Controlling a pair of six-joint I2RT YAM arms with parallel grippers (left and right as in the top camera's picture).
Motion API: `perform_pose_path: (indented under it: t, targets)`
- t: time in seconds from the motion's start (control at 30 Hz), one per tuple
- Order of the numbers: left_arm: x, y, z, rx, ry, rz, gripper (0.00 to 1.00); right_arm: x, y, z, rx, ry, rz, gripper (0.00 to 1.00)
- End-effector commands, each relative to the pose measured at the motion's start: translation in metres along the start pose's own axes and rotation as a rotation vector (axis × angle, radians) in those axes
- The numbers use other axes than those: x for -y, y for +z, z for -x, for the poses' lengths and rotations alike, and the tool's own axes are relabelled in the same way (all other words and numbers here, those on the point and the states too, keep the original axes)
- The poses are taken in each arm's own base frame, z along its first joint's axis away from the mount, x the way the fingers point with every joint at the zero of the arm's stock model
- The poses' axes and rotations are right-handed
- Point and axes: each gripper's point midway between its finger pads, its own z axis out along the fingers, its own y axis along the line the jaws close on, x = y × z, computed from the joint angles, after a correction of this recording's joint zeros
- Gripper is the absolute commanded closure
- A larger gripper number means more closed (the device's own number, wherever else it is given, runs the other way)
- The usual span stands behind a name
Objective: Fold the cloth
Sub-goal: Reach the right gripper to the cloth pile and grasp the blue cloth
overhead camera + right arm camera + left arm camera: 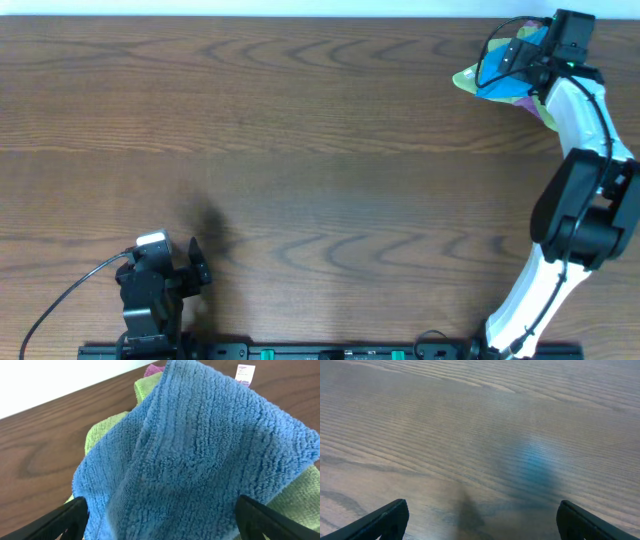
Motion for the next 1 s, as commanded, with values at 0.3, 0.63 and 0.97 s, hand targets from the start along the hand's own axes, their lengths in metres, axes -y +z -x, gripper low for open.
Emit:
perform_pose_path:
  t: [0.3, 0.63, 0.97]
  targets:
    - [-0.002, 0.001, -0.003, -0.003, 0.005, 0.011, 0.05, 0.013, 0.028, -0.014, -0.020, 0.049, -0.040, 0.22]
    - [-0.002, 0.001, -0.003, -0.003, 0.005, 0.011, 0.05, 0.012, 0.017, 0.003, 0.026, 0.048, -0.036, 0.97]
    - [-0.002, 0.001, -0.003, -0.003, 0.005, 0.011, 0.05, -0.001, -0.053, 0.054, 0.141, -0.038, -0.009, 0.99]
